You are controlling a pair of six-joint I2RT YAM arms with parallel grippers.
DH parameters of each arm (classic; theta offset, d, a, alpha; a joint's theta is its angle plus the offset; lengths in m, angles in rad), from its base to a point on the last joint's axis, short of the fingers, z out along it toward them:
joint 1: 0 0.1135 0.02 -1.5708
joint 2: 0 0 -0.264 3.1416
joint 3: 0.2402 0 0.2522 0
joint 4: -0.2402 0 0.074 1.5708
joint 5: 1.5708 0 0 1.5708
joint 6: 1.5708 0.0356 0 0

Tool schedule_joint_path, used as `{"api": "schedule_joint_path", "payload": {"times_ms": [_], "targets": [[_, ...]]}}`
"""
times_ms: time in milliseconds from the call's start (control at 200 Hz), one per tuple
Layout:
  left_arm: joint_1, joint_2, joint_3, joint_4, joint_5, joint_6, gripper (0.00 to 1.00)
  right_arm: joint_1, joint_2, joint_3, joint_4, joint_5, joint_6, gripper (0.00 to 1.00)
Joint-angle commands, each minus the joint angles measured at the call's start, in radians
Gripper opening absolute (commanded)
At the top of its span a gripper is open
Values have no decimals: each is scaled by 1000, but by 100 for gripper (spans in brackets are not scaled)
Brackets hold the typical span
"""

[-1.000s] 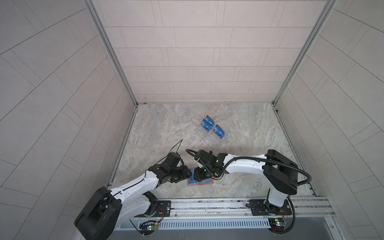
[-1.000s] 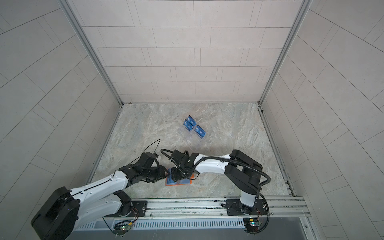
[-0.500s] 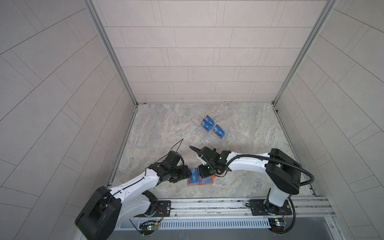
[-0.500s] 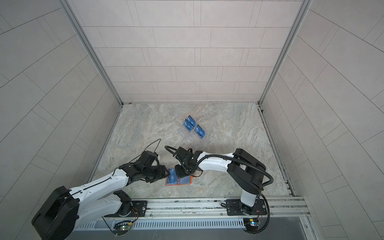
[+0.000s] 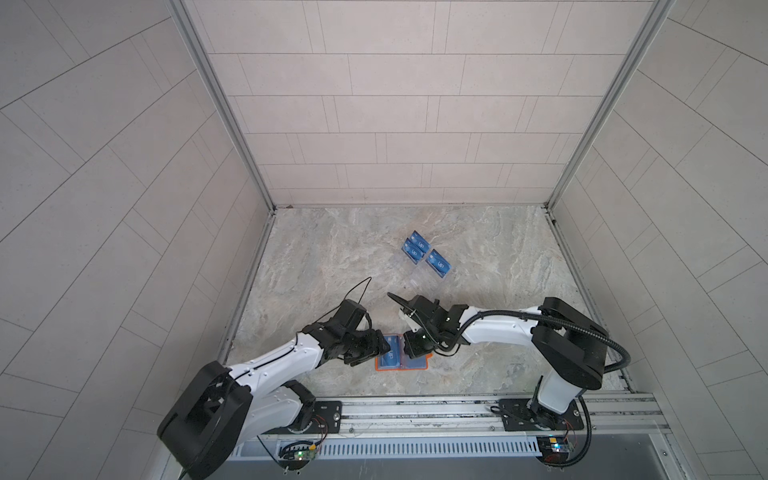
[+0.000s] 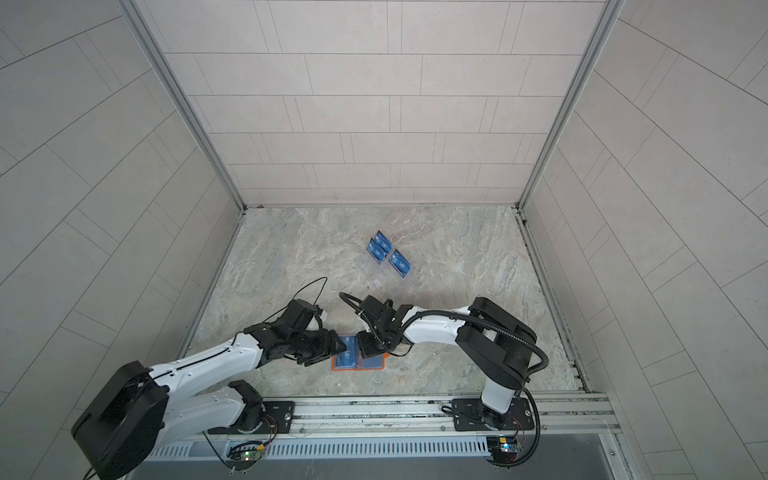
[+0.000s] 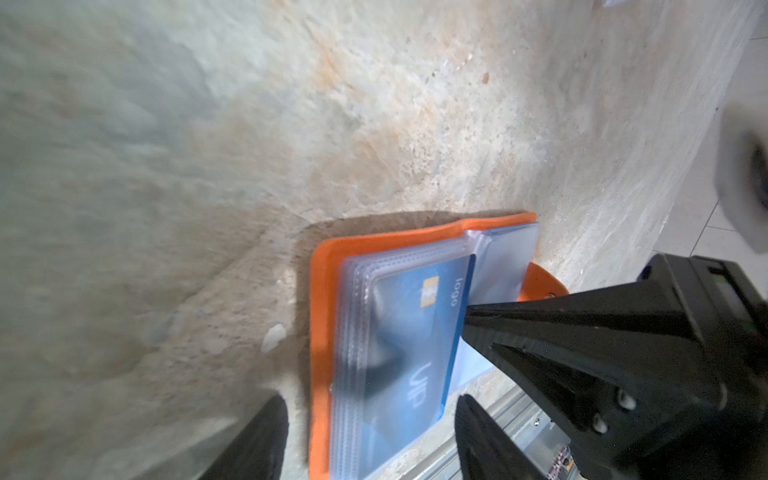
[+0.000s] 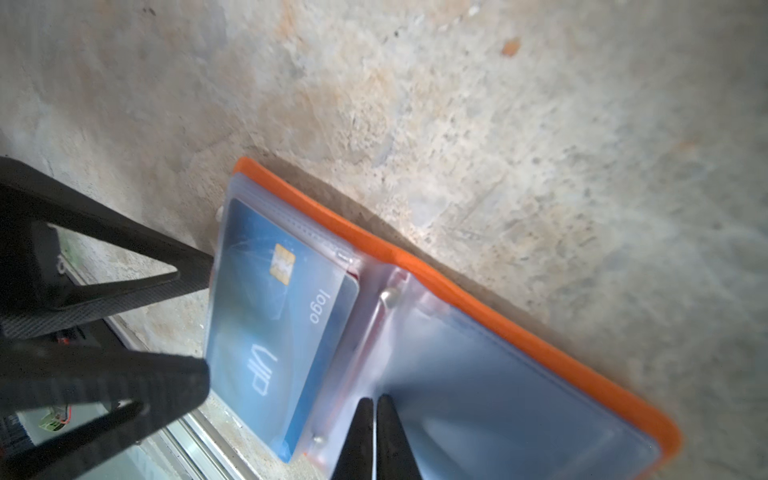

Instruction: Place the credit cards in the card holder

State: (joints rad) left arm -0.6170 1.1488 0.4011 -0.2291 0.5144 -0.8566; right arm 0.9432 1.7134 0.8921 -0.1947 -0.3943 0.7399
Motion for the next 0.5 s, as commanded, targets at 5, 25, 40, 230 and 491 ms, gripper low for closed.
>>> {"api": "schedule_joint_path", "payload": {"times_ms": [5, 25, 40, 230, 491], "targets": [[-13, 21, 19, 19, 18, -13, 67, -13, 23, -49, -29, 44, 10, 9], [-15, 22, 21, 20, 18, -14, 67, -13, 23, -51, -25, 43, 12, 9], [-16, 22, 21, 21, 20, -15, 67, -15, 23, -53, -23, 43, 12, 9], [-18, -17, 18, 55, 44, -45, 64, -16, 29, -60, -1, 37, 16, 9], [-18, -101, 39, 70, 73, -74, 61, -16, 35, -72, 33, 31, 24, 9]]}}
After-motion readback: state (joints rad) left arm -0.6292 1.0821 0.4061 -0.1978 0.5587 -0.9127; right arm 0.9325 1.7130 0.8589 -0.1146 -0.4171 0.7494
